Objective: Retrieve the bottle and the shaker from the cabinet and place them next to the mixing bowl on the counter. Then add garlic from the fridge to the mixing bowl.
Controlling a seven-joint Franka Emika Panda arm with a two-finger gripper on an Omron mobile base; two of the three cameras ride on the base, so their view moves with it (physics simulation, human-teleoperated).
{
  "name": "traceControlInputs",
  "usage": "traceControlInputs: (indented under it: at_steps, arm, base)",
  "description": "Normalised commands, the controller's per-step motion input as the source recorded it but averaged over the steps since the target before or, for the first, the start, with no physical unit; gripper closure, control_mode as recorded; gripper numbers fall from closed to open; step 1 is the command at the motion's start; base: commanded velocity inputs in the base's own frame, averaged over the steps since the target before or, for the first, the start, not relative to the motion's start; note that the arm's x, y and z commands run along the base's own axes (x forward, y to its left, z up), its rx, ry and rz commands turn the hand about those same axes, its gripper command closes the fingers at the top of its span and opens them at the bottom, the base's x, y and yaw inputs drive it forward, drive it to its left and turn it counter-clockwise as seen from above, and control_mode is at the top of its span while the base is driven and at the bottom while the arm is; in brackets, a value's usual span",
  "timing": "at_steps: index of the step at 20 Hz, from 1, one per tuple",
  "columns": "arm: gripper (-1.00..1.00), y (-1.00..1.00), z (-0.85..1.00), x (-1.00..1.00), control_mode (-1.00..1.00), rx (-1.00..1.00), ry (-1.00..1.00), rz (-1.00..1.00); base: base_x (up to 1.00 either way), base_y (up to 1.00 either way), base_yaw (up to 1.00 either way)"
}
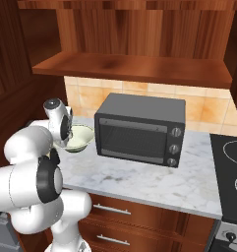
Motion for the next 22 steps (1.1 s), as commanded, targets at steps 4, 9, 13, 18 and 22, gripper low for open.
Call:
traceControlInputs:
  at_steps: [4,9,13,18,22]
  arm:
    - [-1.0,0.0,0.0,0.0,-1.0,0.0,-0.01,0.05]
    - [-1.0,0.0,0.1,0.0,-1.0,0.0,-0.07,0.06]
    - [-1.0,0.0,0.34,-0.15,-1.0,0.0,-0.17,0.04]
    - [-1.0,0.0,0.47,-0.46,-1.0,0.0,-0.32,0.0]
    - [-1.0,-0.11,0.46,-0.65,-1.0,0.0,-0.35,0.0]
  base:
    - [0.0,0.0,0.0]
    - [0.0,0.0,0.0]
    - [0.0,0.0,0.0]
    - [0.0,0.0,0.0]
    - [0.0,0.0,0.0]
